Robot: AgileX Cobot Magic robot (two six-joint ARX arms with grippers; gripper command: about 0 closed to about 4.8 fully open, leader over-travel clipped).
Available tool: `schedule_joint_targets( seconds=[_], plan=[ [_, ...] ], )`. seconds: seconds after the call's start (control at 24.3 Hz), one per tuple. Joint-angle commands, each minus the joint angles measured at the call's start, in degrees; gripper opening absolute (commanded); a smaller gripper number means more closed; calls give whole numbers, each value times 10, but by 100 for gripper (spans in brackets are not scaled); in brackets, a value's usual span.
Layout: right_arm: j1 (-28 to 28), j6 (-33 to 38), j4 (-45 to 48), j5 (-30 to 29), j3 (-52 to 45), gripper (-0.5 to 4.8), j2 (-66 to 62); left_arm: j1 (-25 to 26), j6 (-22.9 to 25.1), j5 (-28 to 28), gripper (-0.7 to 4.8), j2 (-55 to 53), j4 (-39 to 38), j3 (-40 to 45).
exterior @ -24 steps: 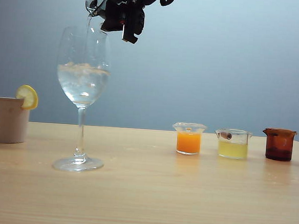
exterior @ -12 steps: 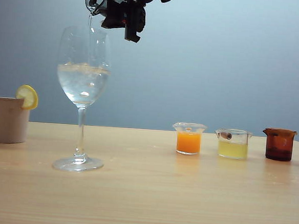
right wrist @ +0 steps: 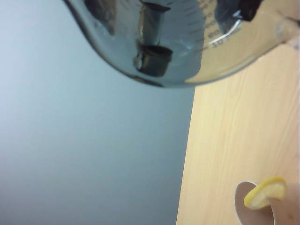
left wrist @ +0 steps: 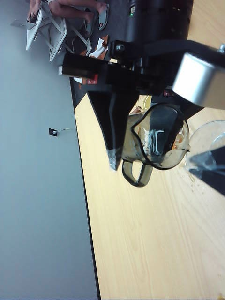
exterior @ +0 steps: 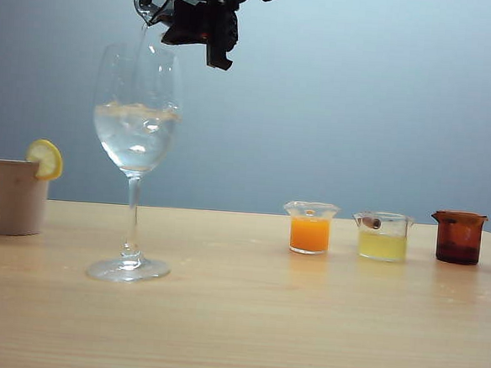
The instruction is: Pick up the first measuring cup from the left, pour the coconut rum inside into the goblet, and finally put the measuring cup back in its original place.
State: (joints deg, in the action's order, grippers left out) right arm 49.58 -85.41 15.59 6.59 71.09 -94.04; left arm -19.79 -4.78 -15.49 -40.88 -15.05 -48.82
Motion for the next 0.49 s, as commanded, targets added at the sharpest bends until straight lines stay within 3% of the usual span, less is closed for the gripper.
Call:
schedule_joint_targets(
  seconds=[0.04,0.49],
  plan=[
    [1,-4,14,-3,3,147,3,0,0,-4,-5,1,9,-3],
    [9,-29,18,-3,3,148,3,0,0,-4,-5,1,9,-3]
  ],
)
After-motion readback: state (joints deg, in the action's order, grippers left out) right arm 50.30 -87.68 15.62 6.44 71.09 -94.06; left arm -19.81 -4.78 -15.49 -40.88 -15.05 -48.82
